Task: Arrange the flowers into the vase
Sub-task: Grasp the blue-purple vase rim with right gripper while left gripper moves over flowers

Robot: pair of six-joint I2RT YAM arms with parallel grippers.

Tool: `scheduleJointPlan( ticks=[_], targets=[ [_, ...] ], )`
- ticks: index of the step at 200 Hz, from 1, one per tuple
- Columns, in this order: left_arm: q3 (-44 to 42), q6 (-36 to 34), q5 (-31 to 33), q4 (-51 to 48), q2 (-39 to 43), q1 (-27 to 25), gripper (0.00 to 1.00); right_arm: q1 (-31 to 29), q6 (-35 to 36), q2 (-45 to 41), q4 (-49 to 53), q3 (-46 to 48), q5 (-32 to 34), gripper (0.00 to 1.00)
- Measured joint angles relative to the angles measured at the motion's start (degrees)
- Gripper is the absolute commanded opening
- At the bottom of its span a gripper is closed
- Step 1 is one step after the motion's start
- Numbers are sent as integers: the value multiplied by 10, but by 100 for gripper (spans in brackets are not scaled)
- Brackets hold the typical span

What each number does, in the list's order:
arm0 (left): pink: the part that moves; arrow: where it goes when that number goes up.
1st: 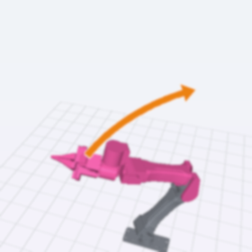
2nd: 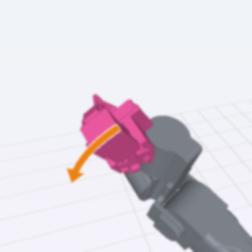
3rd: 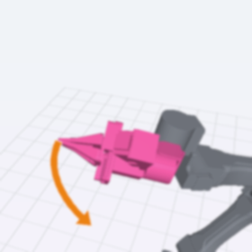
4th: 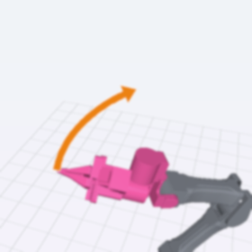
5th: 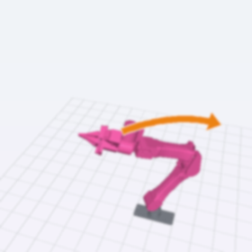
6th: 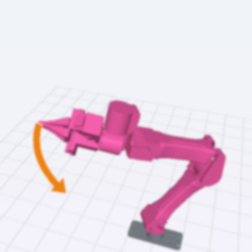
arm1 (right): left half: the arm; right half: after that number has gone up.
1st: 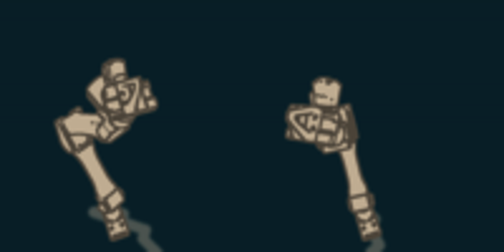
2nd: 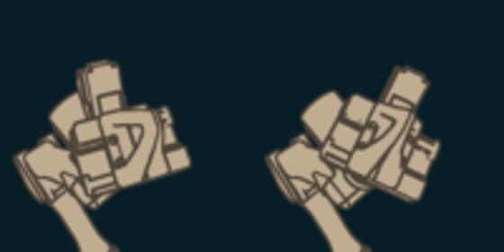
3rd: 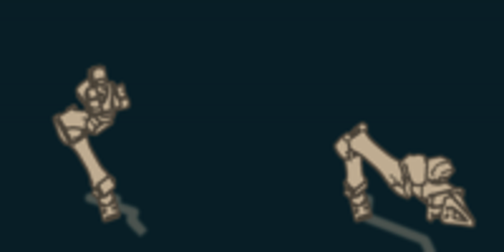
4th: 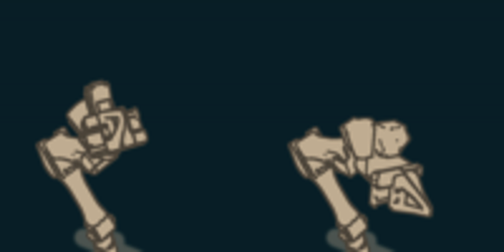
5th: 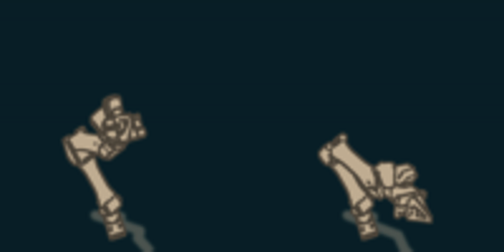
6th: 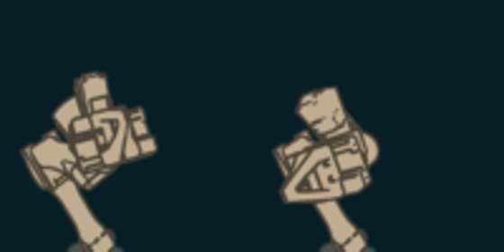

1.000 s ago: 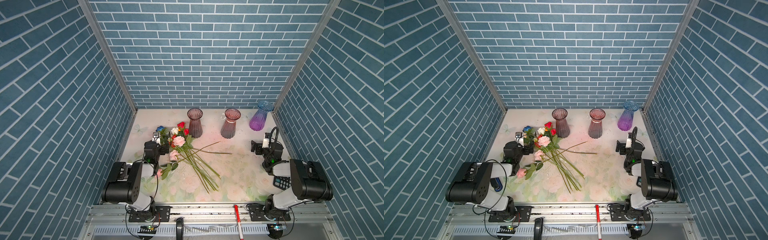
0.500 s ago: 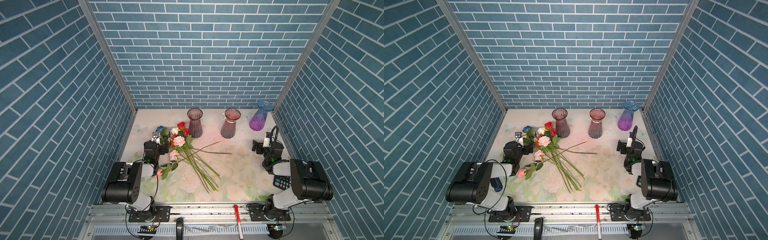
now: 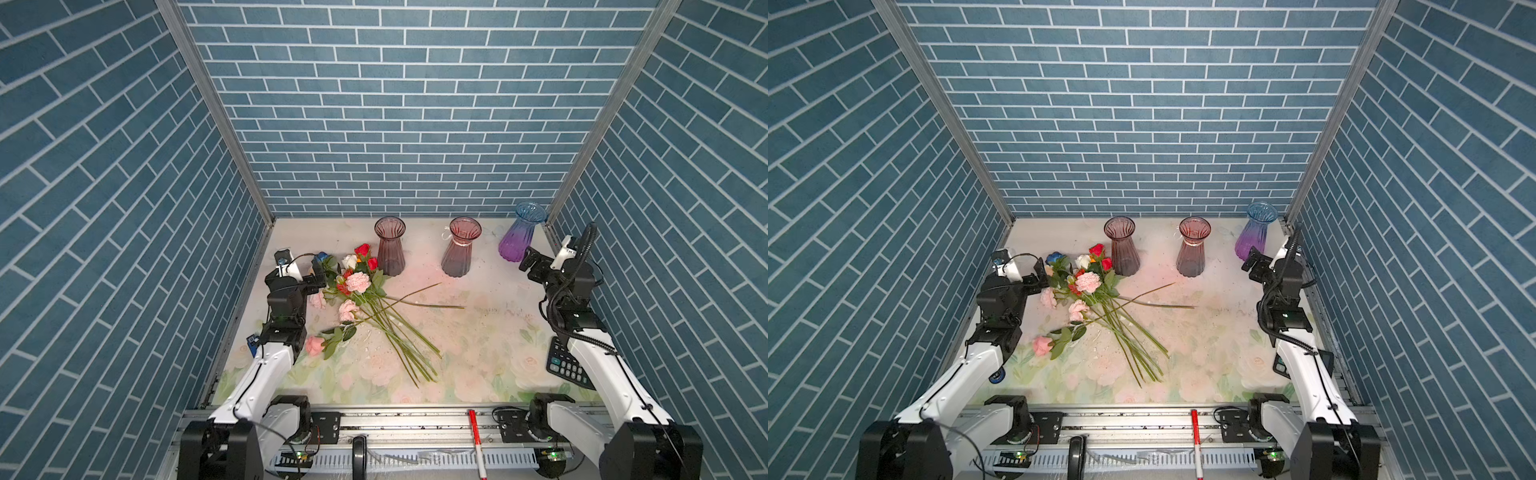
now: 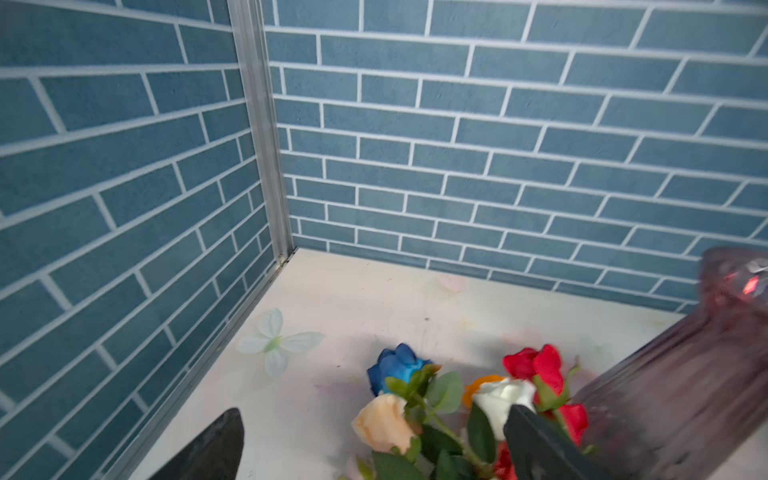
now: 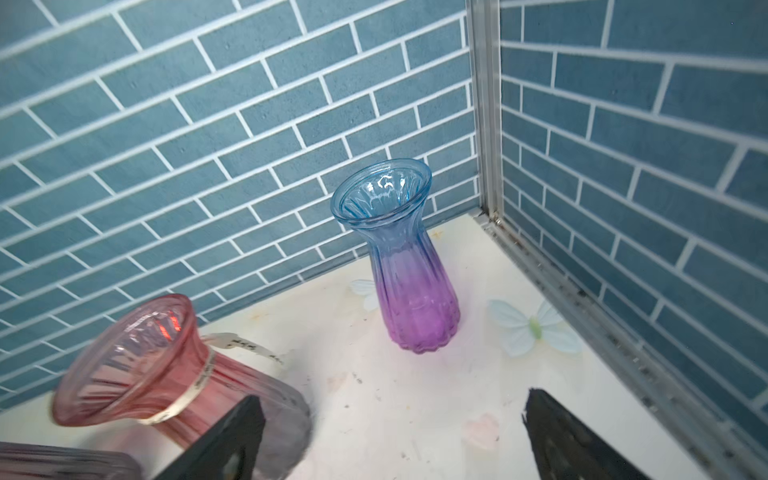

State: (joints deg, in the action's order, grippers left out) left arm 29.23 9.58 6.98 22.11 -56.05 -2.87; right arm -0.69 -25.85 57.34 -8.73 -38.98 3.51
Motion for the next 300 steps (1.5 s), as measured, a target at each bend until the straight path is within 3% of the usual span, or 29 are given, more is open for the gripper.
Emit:
scheduleJointPlan(
  ticks=[30,60,99,145,158,194,228,268,300],
  targets=[
    [35,49,-48,-102,16,-69,100,2,-107,19,73,20,-73,99],
    [94,30,-111,-201,-10,-150,100,5,-139,99,172,-26,-126,99],
    [103,49,-196,-230,-7,-161,97,26,-117,204,352,-302,-122,96],
    [-50,177,-253,-106,4,-173,100,47,-87,296,480,-589,-87,80],
    [-81,207,-254,-76,0,-185,100,61,-82,353,516,-659,-99,72],
    [-88,243,-277,-42,-8,-193,100,103,-75,533,608,-819,-148,69],
    [-74,235,-302,-65,33,-193,100,112,-71,624,665,-894,-168,66],
    [-68,212,-317,-96,113,-193,100,112,-74,640,670,-916,-199,60],
    [-68,225,-295,-120,144,-193,100,111,-86,654,665,-936,-207,54]
  ],
)
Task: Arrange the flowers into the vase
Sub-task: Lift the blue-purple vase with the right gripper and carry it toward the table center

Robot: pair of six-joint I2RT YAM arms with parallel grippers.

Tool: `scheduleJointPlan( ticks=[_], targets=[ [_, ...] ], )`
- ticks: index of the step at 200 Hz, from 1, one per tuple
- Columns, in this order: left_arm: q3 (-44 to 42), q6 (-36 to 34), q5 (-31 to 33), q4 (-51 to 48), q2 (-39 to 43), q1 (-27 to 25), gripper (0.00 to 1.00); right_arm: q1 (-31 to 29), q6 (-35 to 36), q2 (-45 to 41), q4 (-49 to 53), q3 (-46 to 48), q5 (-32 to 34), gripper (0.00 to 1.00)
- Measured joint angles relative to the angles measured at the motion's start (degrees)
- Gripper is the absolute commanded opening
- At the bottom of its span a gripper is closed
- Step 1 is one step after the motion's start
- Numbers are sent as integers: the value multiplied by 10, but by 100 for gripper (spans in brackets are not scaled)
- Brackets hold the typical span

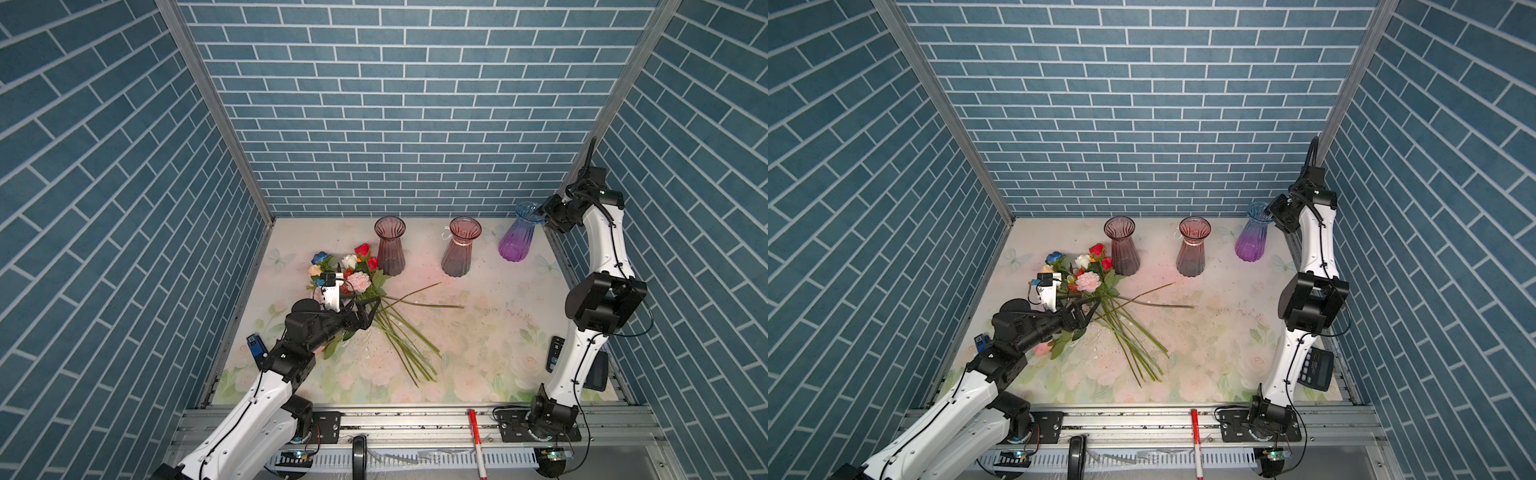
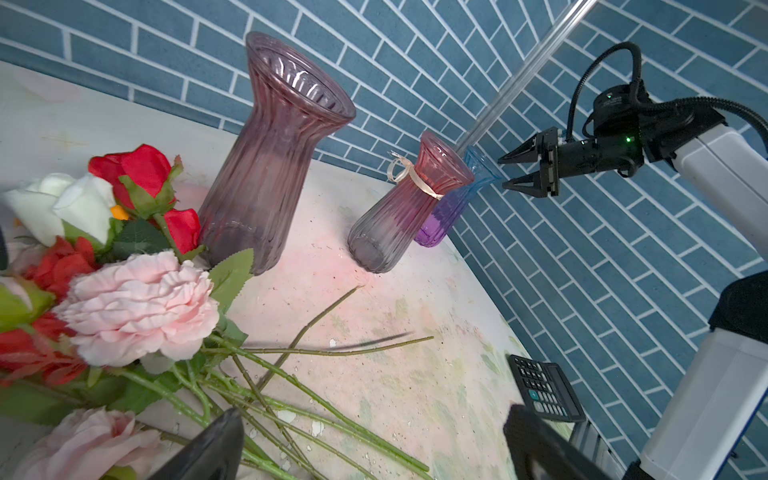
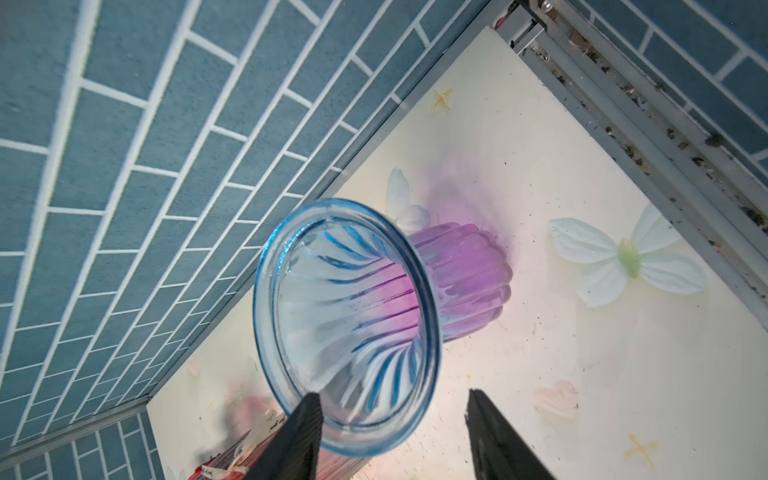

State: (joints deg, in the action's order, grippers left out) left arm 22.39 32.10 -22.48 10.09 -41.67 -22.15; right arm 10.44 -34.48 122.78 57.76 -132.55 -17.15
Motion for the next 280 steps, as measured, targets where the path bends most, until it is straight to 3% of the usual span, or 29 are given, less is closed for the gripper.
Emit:
scheduleJointPlan(
  ticks=[16,39,84,128,188,238,280],
  targets=[
    [-5,14,7,-4,-7,3,100,0,-5,12,-2,0,0,52],
    [-5,27,7,-17,-26,5,100,0,-18,35,-13,3,-2,38],
    [28,24,-14,-61,-40,5,100,-2,-33,42,-30,22,-14,0],
    [46,26,-27,-82,-17,5,100,-16,-30,-53,-61,157,9,0],
    [98,24,-33,-155,-11,5,100,-51,-26,-324,-49,441,47,0],
    [68,64,-26,-177,34,5,100,-206,-28,-506,-33,562,38,0],
    [39,89,-21,-169,40,5,100,-281,-48,-545,0,615,-2,0]
  ],
)
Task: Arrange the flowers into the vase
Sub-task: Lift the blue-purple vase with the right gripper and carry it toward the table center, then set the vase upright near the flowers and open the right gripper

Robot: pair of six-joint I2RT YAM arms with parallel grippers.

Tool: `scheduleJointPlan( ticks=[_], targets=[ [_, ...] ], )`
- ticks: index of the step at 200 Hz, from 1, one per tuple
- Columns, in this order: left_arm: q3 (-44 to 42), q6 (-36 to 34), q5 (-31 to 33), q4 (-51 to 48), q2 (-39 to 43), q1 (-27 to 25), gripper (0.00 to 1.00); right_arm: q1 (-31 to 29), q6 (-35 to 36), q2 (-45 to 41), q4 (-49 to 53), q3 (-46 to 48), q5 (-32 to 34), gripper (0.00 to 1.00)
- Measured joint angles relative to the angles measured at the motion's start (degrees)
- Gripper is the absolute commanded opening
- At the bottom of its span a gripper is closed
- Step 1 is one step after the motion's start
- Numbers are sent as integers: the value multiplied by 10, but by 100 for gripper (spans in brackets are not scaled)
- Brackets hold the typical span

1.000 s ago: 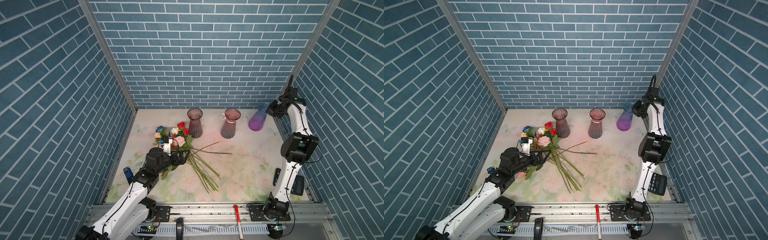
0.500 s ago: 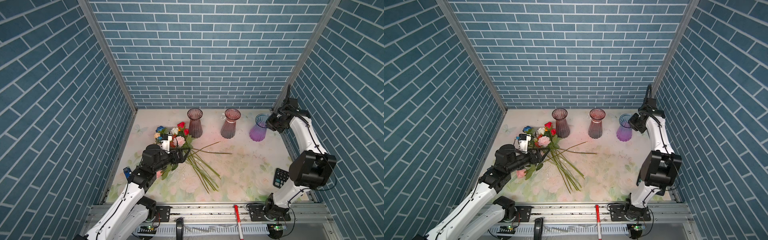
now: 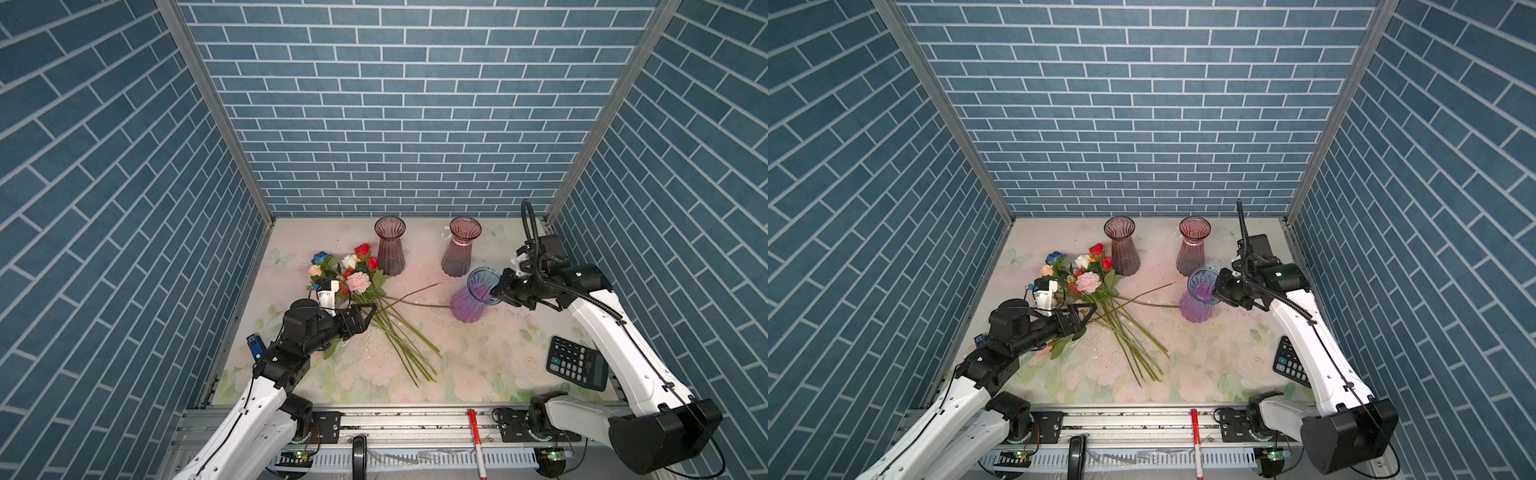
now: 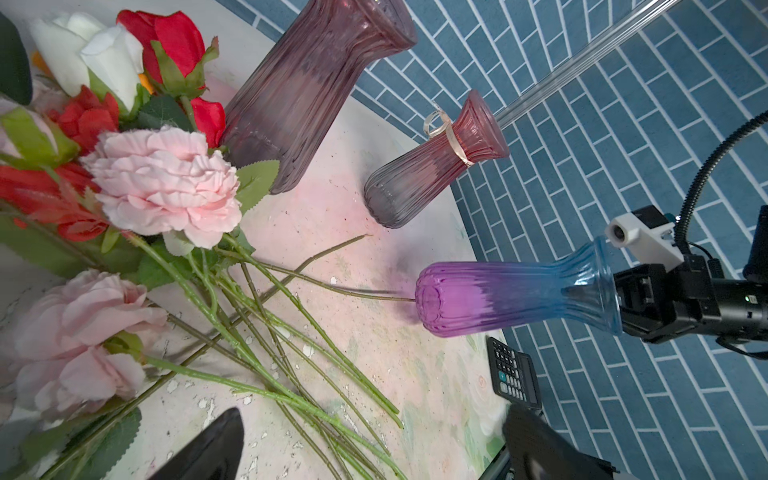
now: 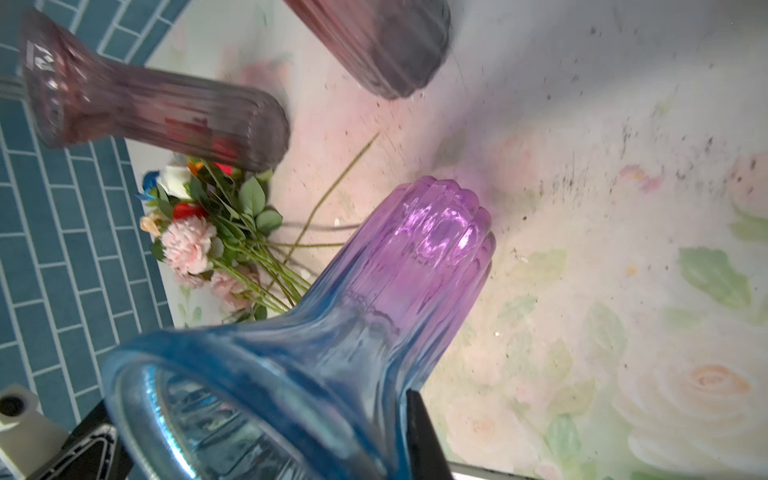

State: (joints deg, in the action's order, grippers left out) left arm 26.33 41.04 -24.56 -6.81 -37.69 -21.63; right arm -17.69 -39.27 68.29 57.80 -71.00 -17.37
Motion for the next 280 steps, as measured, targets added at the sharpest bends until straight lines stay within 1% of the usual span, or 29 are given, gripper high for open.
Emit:
scheduleJointPlan(
  ticks=[43,98,144,163,187,221,258,280],
  targets=[
    [0,10,0,8,-7,0,100,-36,-16,8,4,9,-1,0],
    [0,12,0,3,-5,0,100,-69,-25,44,-7,7,0,0],
    [0,12,2,-21,18,0,100,-72,-23,21,36,-26,24,0],
    [0,18,3,-19,24,0,100,-72,-24,-4,43,-25,23,0],
    [-4,28,3,-10,19,0,100,-72,-29,-25,42,-5,5,0],
    [-7,35,5,-14,14,0,99,-75,-42,-12,36,26,-8,0],
    [-8,37,8,-29,34,0,99,-77,-52,12,19,27,-10,0],
    [-15,43,10,-31,53,0,99,-78,-55,20,6,27,-12,6]
  ],
)
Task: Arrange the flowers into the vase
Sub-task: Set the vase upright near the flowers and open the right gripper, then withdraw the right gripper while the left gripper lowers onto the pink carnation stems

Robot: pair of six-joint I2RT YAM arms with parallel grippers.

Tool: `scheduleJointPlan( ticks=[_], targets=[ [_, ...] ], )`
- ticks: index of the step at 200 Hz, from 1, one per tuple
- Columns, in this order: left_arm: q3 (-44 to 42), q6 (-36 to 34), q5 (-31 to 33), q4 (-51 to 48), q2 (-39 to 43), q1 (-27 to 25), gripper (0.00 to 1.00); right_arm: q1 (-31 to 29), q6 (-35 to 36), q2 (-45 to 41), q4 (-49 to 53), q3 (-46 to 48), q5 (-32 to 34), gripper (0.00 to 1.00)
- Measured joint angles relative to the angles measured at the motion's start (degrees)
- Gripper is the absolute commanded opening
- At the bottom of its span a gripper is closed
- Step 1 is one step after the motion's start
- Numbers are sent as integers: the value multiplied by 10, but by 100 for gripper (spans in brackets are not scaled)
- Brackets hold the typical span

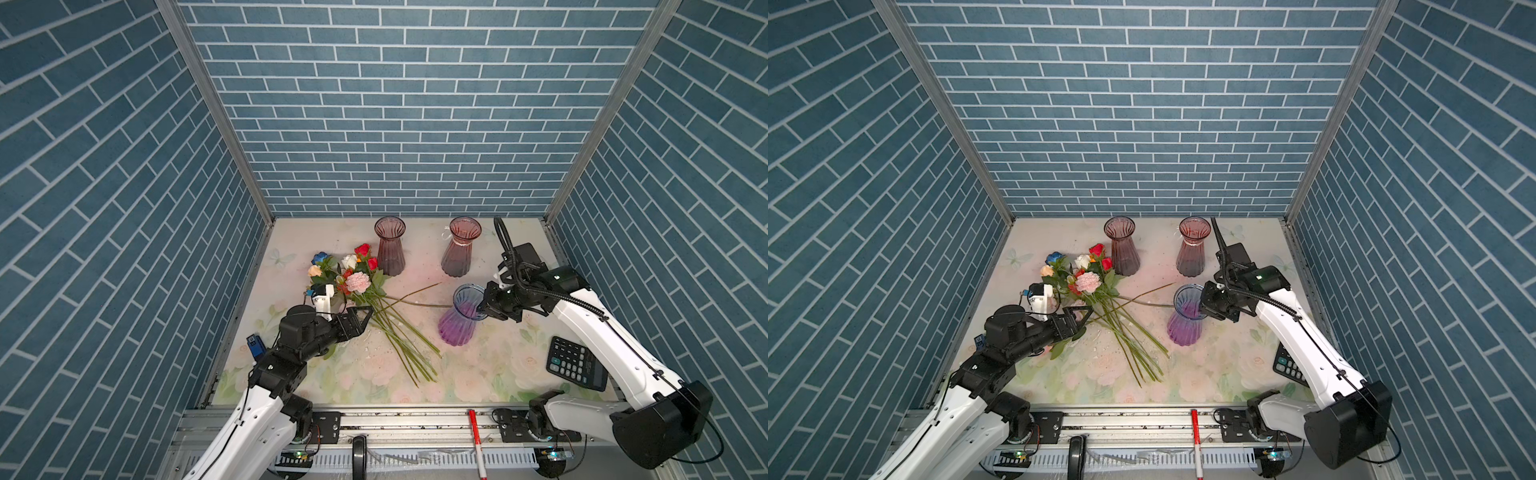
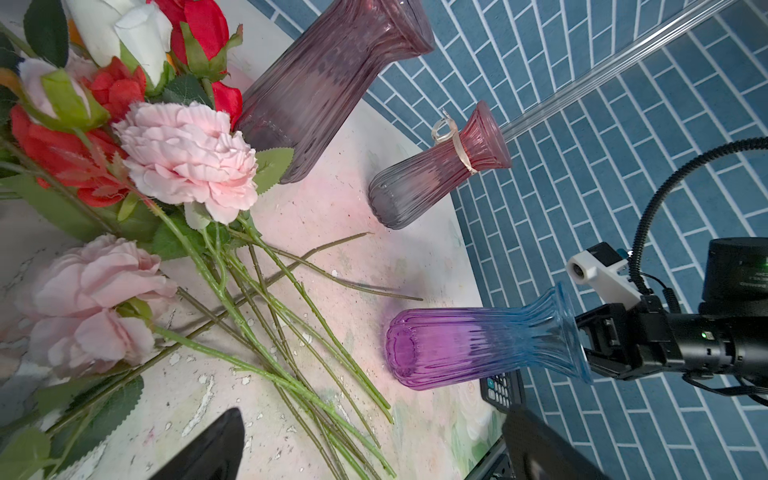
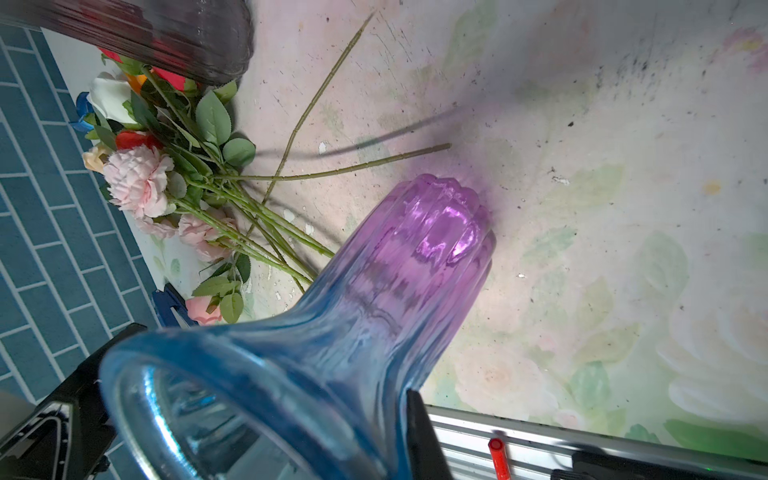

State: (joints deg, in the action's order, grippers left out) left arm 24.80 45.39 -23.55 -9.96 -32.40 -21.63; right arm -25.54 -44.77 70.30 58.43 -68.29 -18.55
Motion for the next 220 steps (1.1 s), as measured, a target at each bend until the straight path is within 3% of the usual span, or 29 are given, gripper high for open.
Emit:
scheduleJointPlan(
  ticks=[54,102,124,159,189,220],
  targets=[
    [-4,5,14,-36,9,0,98,-1,-4,0,-14,0,-3,20],
    [-4,9,14,-45,14,0,98,-2,-5,-1,-33,-18,-10,44],
    [-3,12,9,-46,14,0,93,-3,1,-1,-24,-47,1,56],
    [8,10,0,-50,5,0,89,8,14,-33,-14,-90,49,56],
    [13,6,-6,-52,-19,0,85,67,15,-119,-27,-63,78,58],
    [12,13,-7,-42,-50,0,85,176,6,-235,-76,87,75,60]
  ],
)
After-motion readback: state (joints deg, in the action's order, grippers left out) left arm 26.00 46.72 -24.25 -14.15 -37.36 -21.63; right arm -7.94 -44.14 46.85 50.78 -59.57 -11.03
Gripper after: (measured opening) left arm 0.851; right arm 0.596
